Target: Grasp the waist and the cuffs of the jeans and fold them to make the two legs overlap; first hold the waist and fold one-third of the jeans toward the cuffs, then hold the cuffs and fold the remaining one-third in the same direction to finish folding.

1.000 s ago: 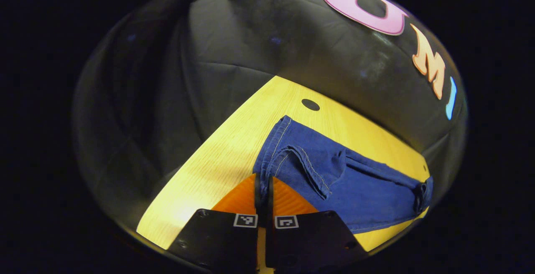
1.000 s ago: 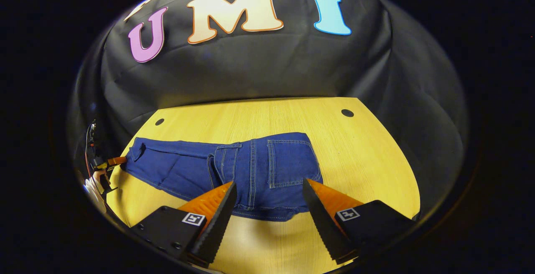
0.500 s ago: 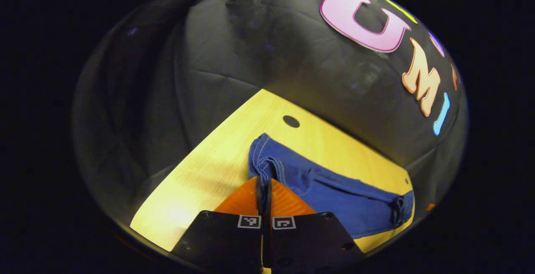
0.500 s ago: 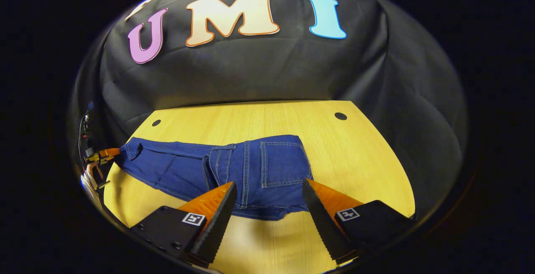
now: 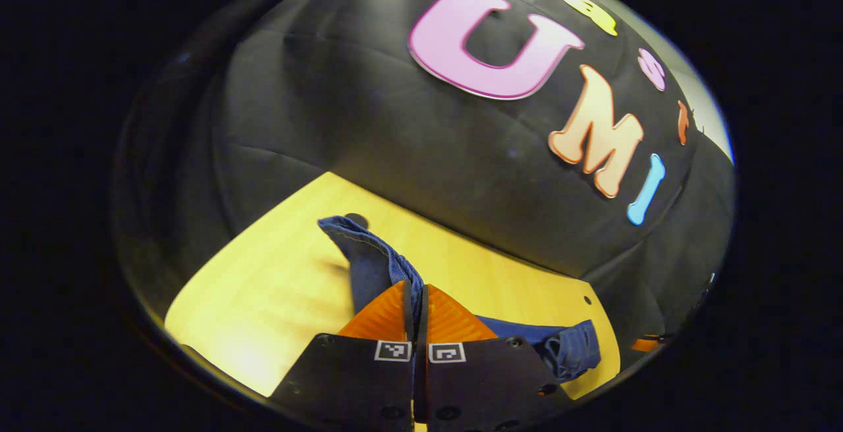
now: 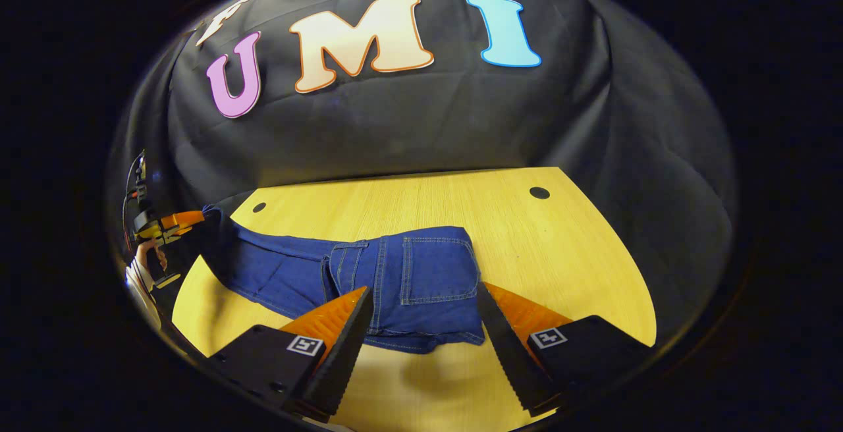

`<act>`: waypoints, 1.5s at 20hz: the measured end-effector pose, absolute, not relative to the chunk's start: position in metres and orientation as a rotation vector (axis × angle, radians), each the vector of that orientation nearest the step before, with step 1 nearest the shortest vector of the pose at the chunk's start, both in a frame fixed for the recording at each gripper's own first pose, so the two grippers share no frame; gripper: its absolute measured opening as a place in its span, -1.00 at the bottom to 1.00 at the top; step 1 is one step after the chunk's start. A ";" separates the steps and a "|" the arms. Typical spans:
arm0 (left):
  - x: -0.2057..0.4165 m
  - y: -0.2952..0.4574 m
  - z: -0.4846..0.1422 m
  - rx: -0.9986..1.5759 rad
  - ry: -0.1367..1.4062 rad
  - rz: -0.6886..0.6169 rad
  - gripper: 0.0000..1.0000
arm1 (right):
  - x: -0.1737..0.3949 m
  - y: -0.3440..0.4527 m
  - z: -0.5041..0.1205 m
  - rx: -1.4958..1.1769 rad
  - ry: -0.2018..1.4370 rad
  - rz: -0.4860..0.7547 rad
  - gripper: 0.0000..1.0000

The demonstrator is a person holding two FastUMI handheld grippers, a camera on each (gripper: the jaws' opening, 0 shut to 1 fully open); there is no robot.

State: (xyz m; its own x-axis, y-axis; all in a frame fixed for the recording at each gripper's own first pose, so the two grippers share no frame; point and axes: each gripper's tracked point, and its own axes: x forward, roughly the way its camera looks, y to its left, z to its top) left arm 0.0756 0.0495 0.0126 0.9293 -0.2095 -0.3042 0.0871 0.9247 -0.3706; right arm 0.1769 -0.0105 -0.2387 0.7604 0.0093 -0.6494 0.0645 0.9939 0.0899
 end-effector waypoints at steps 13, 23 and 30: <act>0.049 -0.243 0.026 -0.354 0.419 -0.480 -1.00 | 0.171 -0.095 -0.231 0.233 0.641 0.010 0.95; -0.015 -0.397 -0.034 -0.185 0.566 -0.667 -1.00 | 0.156 -0.122 -0.249 0.301 0.650 -0.025 0.94; -0.081 -0.405 -0.127 -0.003 0.699 -0.668 -1.00 | 0.152 -0.126 -0.245 0.299 0.641 -0.028 0.95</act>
State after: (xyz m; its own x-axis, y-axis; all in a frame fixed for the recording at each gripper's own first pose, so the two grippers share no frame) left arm -0.0810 -0.4054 -0.1270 0.5677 -0.5701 -0.5939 0.5680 0.7934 -0.2187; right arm 0.1518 -0.1259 -0.2448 0.8028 0.0657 -0.5926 0.1179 0.9567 0.2659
